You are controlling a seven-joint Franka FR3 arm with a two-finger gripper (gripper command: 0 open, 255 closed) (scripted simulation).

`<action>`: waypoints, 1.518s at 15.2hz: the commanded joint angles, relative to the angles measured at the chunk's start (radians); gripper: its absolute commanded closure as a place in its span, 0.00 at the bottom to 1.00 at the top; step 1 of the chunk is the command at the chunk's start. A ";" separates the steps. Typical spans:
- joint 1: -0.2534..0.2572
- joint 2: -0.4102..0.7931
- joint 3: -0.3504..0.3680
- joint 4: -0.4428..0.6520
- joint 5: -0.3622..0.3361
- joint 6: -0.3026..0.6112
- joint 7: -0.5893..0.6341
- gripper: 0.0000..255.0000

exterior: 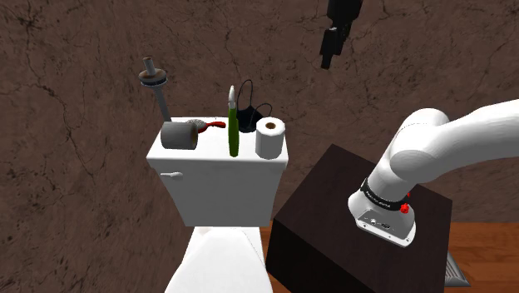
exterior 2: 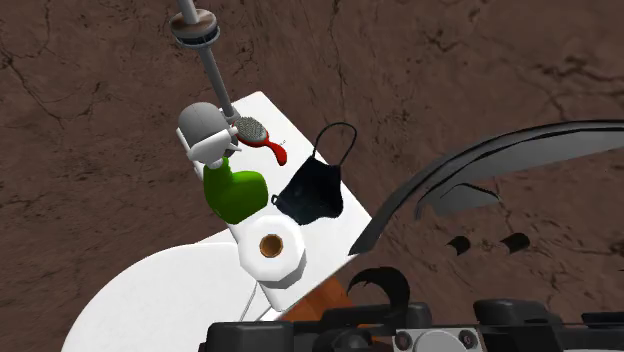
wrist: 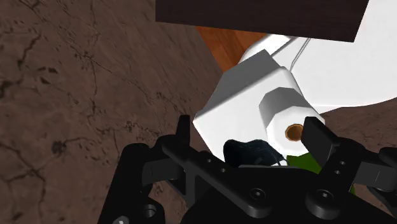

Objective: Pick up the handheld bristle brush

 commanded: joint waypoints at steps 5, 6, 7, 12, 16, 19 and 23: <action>0.022 0.104 -0.005 -0.019 0.002 0.132 -0.028 0.00; 0.028 0.133 -0.006 -0.020 0.002 0.164 -0.035 0.00; 0.033 0.162 -0.007 -0.020 0.003 0.195 -0.043 0.00; 0.059 0.318 -0.008 -0.001 0.007 0.343 -0.080 0.00; 0.078 0.452 -0.004 0.037 0.012 0.448 -0.110 0.00; 0.092 0.556 0.000 0.077 0.016 0.516 -0.133 0.00; 0.108 0.695 0.010 0.147 0.020 0.594 -0.163 0.00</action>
